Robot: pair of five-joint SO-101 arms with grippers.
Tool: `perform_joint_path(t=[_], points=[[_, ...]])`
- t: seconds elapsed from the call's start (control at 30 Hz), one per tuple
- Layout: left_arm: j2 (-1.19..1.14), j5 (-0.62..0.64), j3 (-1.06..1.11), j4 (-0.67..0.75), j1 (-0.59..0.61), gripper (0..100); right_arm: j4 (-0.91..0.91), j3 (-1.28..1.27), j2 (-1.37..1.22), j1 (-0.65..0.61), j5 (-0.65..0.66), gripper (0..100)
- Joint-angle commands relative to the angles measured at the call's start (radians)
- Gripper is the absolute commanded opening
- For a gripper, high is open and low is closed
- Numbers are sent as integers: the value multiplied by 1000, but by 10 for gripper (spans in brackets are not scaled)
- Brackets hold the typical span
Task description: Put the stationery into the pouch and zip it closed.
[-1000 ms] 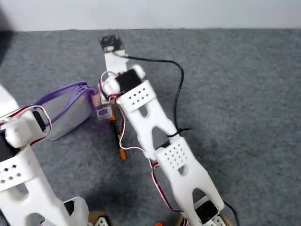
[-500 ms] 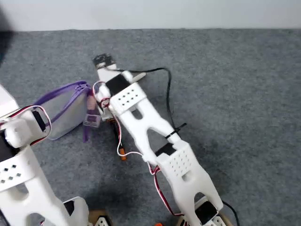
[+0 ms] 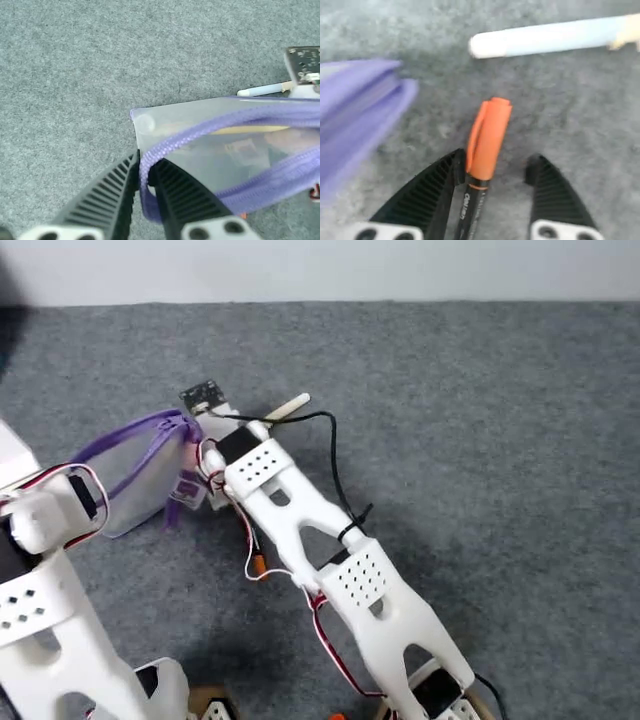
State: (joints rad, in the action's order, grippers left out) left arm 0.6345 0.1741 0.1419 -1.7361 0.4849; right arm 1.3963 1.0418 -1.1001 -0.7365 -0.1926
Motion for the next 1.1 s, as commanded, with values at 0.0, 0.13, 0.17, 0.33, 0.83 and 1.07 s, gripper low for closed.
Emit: perform_joint_path(t=[0.0, 0.13, 0.17, 0.33, 0.83, 1.07], points=[[14, 14, -4, 5, -2, 14, 41, 40, 1, 2, 14, 2], [14, 14, -2, 5, -2, 14, 173, 80, 19, 16, 8, 17], [14, 14, -2, 5, -2, 14, 206, 107, 22, 18, 8, 5], [14, 14, -2, 5, -3, 14, 406, 262, 48, 16, 8, 8], [14, 14, -2, -8, -3, 14, 398, -468, 792, -1, -72, 8], [14, 14, -2, -5, -5, 14, 386, -660, 1168, -28, -144, 8]])
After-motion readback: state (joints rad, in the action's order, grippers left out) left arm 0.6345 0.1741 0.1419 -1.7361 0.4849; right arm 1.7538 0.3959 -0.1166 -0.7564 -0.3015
